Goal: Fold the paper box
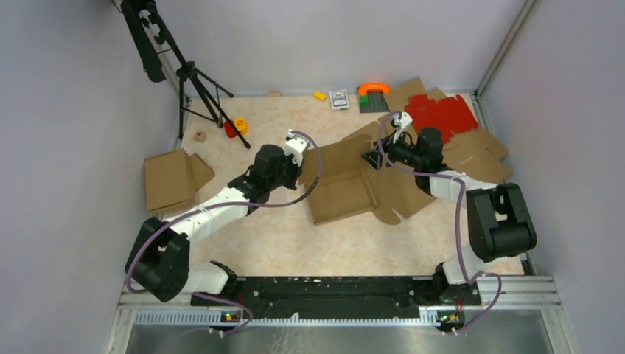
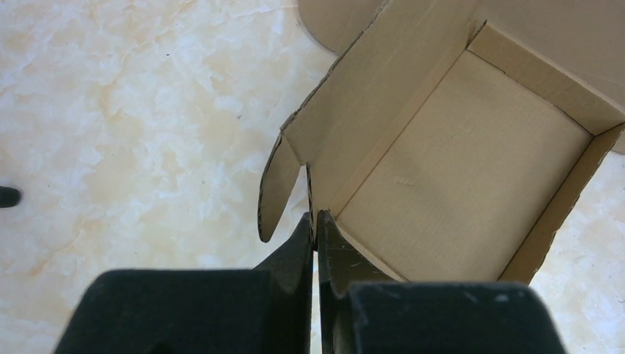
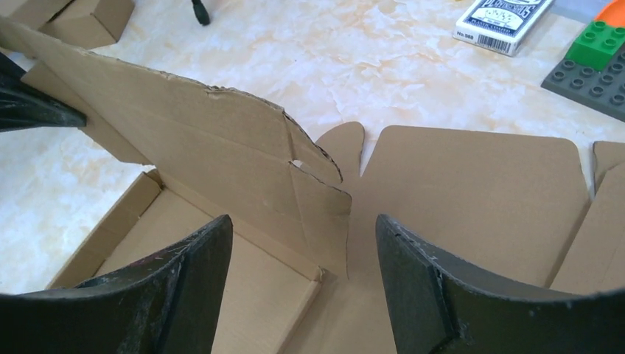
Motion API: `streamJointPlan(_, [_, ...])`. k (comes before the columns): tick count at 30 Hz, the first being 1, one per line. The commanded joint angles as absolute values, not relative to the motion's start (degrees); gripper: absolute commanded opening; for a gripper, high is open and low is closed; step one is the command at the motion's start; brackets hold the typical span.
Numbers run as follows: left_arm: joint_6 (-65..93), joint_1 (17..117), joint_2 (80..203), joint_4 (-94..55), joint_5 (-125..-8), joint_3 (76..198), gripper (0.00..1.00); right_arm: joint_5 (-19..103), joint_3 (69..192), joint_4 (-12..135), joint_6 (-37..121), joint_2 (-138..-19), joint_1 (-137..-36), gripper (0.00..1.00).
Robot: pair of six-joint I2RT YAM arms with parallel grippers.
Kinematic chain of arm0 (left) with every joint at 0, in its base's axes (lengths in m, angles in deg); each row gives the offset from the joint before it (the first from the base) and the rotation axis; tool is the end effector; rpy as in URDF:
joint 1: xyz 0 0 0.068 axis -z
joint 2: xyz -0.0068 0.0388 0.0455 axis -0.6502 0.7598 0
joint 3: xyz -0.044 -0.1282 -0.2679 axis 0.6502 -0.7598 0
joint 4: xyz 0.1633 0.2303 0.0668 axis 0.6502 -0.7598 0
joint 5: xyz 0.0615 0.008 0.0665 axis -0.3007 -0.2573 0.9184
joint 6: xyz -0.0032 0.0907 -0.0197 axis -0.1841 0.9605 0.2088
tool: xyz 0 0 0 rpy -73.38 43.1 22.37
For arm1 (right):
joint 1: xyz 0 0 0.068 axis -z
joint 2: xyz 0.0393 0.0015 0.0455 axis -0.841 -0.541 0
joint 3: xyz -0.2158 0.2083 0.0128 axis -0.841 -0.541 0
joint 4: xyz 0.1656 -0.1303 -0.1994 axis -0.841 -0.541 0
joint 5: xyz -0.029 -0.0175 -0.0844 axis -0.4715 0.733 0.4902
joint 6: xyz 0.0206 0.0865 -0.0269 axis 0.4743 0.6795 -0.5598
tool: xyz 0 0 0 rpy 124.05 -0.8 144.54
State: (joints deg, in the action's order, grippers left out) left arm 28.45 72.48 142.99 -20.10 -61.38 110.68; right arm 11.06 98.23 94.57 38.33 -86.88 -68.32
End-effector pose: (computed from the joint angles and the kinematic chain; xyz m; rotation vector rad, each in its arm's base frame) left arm 0.3003 -0.1927 0.2313 0.6607 1.9920 -0.3668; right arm 0.3693 0.1259 0.2171 -0.6115 1.7148 0.7857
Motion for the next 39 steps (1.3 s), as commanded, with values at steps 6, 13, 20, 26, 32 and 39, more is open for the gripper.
streamJointPlan(6, [27.26, 72.63, 144.72, -18.17, -60.08, 113.12, 0.01, 4.76, 102.63, 97.11, 36.99, -90.17, -68.51, 0.45])
streamJointPlan(13, [23.79, 72.66, 145.85, -19.35, -59.03, 114.65, 0.0, 9.64, 99.57, 93.95, 38.4, -83.73, -71.57, 0.16])
streamJointPlan(20, [15.85, 72.63, 147.48, -21.62, -56.98, 117.79, 0.0, 14.97, 96.87, 91.06, 38.98, -77.67, -75.45, 0.09])
streamJointPlan(26, [14.5, 72.66, 147.83, -23.91, -56.77, 118.79, 0.01, 19.16, 95.62, 89.1, 39.23, -76.1, -76.88, 0.09])
streamJointPlan(32, [15.45, 72.63, 148.43, -26.14, -57.74, 120.73, 0.02, 22.34, 93.28, 91.27, 41.28, -75.82, -77.01, 0.09])
streamJointPlan(39, [10.96, 72.76, 149.72, -27.84, -56.86, 122.07, 0.02, 33.0, 88.17, 95.92, 41.86, -73.73, -80.84, 0.15])
